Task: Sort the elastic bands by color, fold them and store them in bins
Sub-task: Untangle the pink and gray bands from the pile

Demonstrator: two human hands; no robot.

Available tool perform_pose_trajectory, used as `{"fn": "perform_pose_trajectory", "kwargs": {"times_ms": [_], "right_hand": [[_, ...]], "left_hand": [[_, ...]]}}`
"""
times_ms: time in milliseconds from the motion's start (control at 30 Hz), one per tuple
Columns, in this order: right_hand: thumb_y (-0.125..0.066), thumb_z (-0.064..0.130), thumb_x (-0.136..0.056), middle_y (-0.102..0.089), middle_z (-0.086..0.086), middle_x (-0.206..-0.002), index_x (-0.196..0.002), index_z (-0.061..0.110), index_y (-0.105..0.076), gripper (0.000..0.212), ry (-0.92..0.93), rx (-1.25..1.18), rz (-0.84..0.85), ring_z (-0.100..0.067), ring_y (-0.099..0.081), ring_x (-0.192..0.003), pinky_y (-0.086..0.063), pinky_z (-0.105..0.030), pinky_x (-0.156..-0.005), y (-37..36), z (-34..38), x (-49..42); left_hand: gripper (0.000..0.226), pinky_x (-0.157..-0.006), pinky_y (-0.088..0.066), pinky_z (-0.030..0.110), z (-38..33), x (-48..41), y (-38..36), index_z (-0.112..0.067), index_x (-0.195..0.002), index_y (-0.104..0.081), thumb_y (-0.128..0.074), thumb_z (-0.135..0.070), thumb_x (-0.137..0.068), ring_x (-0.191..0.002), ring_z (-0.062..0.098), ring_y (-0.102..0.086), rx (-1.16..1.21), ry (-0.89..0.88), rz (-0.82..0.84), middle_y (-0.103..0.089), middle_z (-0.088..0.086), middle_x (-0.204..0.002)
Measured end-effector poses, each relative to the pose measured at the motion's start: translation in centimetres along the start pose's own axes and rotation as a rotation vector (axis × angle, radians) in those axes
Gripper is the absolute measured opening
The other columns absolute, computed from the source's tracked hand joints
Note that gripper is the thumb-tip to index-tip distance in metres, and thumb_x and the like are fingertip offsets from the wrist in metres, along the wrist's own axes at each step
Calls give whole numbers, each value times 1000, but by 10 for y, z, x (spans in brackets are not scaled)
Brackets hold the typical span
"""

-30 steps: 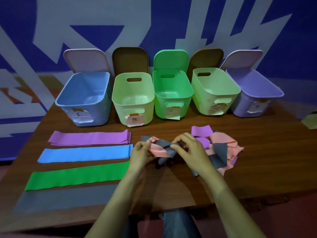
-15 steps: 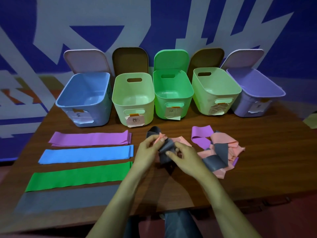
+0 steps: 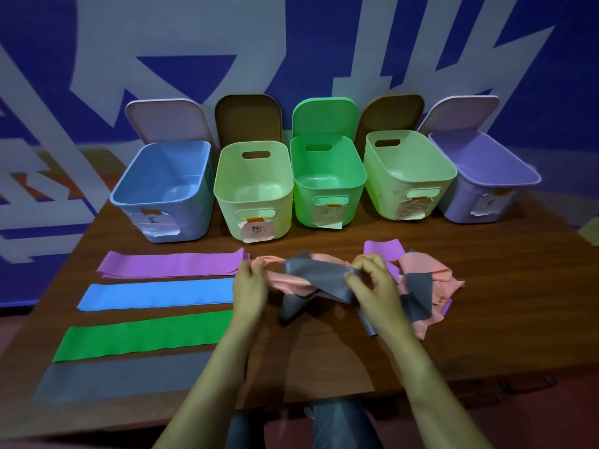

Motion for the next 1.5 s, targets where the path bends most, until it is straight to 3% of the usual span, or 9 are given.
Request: {"fn": "perform_pose_trajectory", "kwargs": {"times_ms": [133, 267, 533, 633, 800, 967, 1233, 1367, 1500], "right_hand": [[-55, 27, -73, -51, -3, -83, -65, 17, -50, 13, -167, -99, -105, -8, -51, -77, -41, -20, -70, 16, -14, -2], [-52, 16, -89, -63, -7, -88, -77, 18, -61, 16, -545, -181, -318, -24, -59, -87, -45, -32, -66, 29, -45, -2], [-58, 11, -88, -54, -2, -118, -108, 15, -61, 21, -152, 415, -19, -18, -46, -113, -40, -28, -89, -5, -21, -5], [-57, 28, -91, -55, 2, -122, -115, 18, -61, 27, -63, 448, 223, -14, -46, -117, -34, -21, -94, -34, -12, -4], [-62, 30, -87, -49, -2, -129, -132, 22, -42, 50, -170, 645, 399, -23, -49, -118, -46, -40, -94, -53, -29, 2], [-52, 19, -93, -51, -4, -112, -106, 14, -62, 17, -130, 745, 328, -23, -55, -102, -44, -32, -82, -43, -29, -6], [-47, 24, -97, -52, -3, -112, -95, 30, -53, 9, -72, -50, -315, -11, -52, -99, -42, -19, -79, 22, 23, -33], [-51, 3, -91, -43, -10, -126, -115, 10, -50, 26, -87, 501, -333, -24, -48, -109, -44, -34, -83, 34, 11, -34], [-56, 7, -86, -35, -9, -142, -130, 15, -48, 45, -97, 938, -38, -28, -22, -136, -25, -43, -108, 16, -11, -29]], "left_hand": [[16, -66, -50, 41, 10, 6, -6, -11, -108, -50, -42, -21, -99, -75, 21, -56, 645, 494, 99, -56, 14, -98], [19, -75, -51, 45, 2, 13, -11, -8, -114, -51, -43, -18, -99, -85, 24, -60, 980, 656, 149, -61, 12, -95], [11, -95, -47, 49, -18, 35, -23, -29, -92, -69, -58, -32, -90, -104, 25, -60, 389, 146, 384, -67, 2, -107], [15, -88, -52, 49, -20, 40, -25, -24, -99, -69, -55, -25, -94, -103, 29, -64, 415, 133, 433, -68, 8, -107], [18, -90, -52, 37, -22, 38, -15, -27, -99, -72, -56, -19, -92, -104, 19, -64, 449, 8, 402, -70, 1, -107], [11, -84, -51, 31, -11, 33, -8, -23, -100, -63, -54, -21, -94, -100, 19, -62, 331, -27, 253, -67, 4, -105], [18, -70, -41, 23, 4, 36, -8, -18, -111, -57, -48, -23, -97, -89, 10, -52, 18, 44, 201, -57, -3, -102], [19, -59, -40, 23, -1, 41, -9, -19, -103, -57, -49, -35, -95, -80, 12, -53, -2, 141, 270, -58, -1, -91], [28, -57, -44, 19, -9, 47, -13, -20, -114, -63, -55, -35, -92, -85, 11, -57, -45, 102, 380, -65, 0, -101]]}}
Point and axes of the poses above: each hand's wrist, its own x-axis away from the middle knuckle, its own y-axis out of the back of the hand, z = x × y, the point moved 4 cm from there along -x, towards the middle knuckle
